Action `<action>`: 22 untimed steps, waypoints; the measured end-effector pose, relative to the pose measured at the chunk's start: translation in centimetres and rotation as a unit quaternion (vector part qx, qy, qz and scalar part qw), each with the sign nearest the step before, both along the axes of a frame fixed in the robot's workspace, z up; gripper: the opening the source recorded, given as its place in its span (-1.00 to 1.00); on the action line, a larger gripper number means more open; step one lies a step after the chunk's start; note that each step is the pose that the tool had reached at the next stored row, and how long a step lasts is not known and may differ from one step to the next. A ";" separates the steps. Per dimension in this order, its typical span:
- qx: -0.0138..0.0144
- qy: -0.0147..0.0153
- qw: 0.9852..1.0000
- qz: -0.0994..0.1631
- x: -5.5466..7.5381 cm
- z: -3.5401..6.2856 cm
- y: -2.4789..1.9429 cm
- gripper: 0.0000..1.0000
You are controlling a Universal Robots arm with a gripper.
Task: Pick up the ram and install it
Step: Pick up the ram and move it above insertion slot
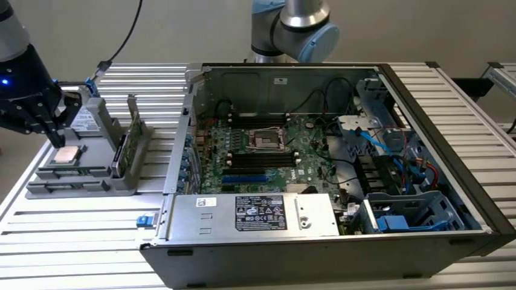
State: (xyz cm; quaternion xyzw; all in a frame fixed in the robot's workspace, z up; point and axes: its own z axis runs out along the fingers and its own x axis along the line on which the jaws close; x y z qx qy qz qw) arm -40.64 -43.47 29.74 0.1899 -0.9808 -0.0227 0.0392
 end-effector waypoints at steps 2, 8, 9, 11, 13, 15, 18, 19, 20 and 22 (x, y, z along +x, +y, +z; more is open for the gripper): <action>0.000 0.000 1.000 0.018 0.0 -0.25 0.00 -0.80; 0.000 -0.001 0.997 0.073 0.0 -0.97 0.00 -0.80; 0.000 -0.001 0.997 0.082 0.0 -1.09 0.00 -0.80; 0.000 -0.001 0.995 0.100 0.0 -1.33 0.00 -0.80; 0.000 -0.001 0.993 0.118 0.0 -1.57 0.00 -0.80; 0.000 -0.001 0.991 0.136 0.0 -1.78 0.00 -0.80; 0.000 -0.001 0.987 0.163 0.0 -1.98 0.00 -0.80; 0.001 -0.001 0.985 0.172 0.0 -2.03 0.00 -0.80; 0.001 -0.001 0.984 0.180 0.0 -2.08 0.00 -0.80; 0.001 -0.002 0.980 0.199 0.0 -2.17 0.00 -0.80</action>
